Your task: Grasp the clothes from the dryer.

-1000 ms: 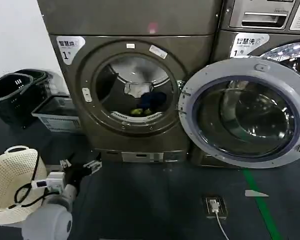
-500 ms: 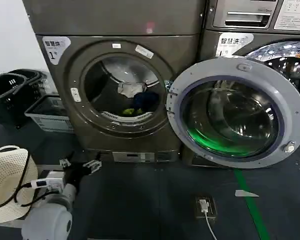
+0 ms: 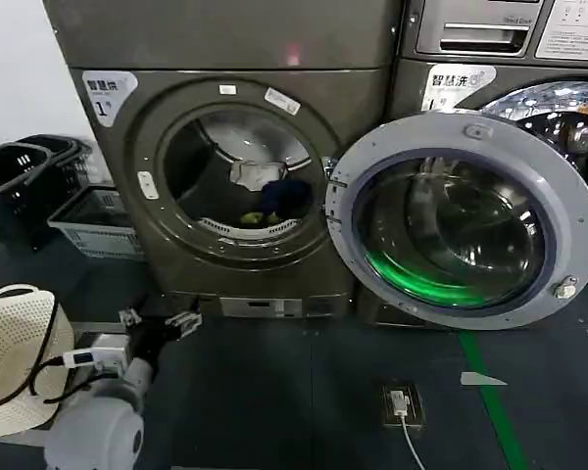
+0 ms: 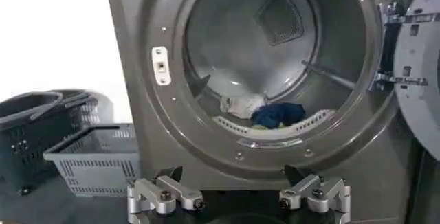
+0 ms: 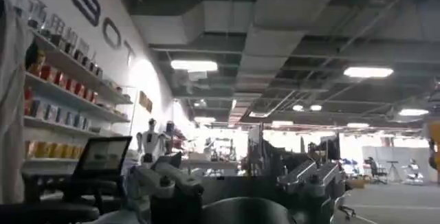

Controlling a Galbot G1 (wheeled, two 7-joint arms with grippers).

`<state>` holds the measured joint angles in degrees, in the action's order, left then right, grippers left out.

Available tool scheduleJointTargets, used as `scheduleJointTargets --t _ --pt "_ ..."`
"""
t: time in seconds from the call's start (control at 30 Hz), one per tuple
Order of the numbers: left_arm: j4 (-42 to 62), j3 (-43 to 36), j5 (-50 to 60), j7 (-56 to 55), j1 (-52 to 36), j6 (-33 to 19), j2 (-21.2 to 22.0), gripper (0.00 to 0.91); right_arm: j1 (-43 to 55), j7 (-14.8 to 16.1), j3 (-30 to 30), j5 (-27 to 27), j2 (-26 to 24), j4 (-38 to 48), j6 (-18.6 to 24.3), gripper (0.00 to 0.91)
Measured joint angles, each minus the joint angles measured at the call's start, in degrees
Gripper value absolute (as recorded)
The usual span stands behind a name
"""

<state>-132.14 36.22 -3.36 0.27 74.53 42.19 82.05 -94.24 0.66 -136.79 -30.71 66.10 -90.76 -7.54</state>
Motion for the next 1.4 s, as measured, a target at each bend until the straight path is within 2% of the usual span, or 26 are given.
scheduleJointTargets --t 1.4 --pt "1.67 -2.71 -1.81 -2.23 -0.53 0.00 -1.00 0.907 0.71 -0.02 1.05 0.06 0.17 0.17 0.35 0.907"
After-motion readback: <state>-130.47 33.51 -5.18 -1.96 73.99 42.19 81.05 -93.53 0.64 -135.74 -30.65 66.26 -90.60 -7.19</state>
